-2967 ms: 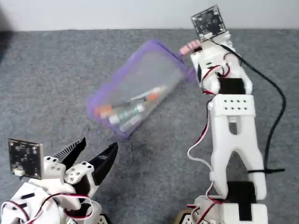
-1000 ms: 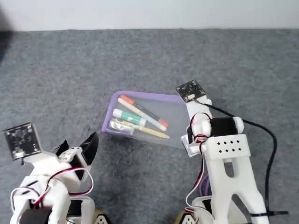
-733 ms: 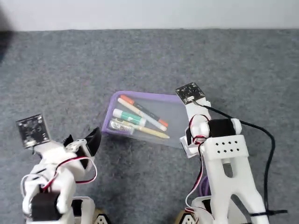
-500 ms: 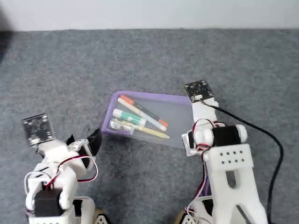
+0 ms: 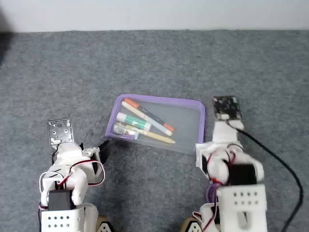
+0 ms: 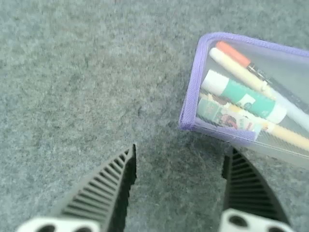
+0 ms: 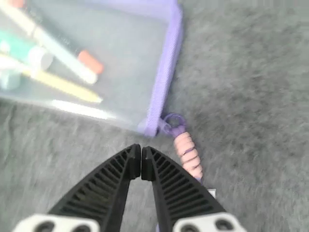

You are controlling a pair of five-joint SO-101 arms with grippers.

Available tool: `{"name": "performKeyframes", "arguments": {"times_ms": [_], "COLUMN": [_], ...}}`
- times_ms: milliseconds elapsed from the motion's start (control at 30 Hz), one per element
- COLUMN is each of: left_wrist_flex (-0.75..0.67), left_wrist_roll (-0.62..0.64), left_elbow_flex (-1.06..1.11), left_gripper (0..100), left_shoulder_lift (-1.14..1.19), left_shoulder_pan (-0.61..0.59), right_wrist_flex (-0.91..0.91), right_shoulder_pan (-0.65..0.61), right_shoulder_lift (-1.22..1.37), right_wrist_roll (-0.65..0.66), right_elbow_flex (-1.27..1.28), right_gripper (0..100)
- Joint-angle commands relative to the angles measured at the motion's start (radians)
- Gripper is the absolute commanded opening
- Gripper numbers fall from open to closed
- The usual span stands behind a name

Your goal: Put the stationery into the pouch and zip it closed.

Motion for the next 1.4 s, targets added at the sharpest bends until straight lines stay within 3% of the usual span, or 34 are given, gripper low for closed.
{"name": "performKeyframes", "arguments": {"times_ms": [0, 100, 400, 733, 1367], "left_wrist_flex": [-0.026, -0.026, -0.026, -0.118, -0.12], "left_wrist_roll": [-0.009, -0.009, -0.009, -0.009, -0.003], "left_elbow_flex": [0.018, 0.061, 0.105, 0.205, 0.206], "left_gripper": [28, 25, 1, 1, 1], "left_shoulder_lift": [-0.015, -0.015, -0.015, -0.015, -0.015], "left_shoulder_pan": [-0.005, -0.003, -0.003, -0.002, 0.015], "right_wrist_flex": [-0.058, -0.058, -0.048, -0.05, -0.047], "right_shoulder_pan": [0.036, 0.045, 0.047, 0.047, 0.044], "right_shoulder_lift": [-0.168, -0.283, -0.611, -0.651, -0.642], "right_wrist_roll": [-0.012, -0.011, -0.009, -0.011, -0.011], "right_elbow_flex": [0.107, 0.218, 0.47, 0.592, 0.675], "right_gripper": [0.8, 0.8, 0.8, 0.9, 0.9]}}
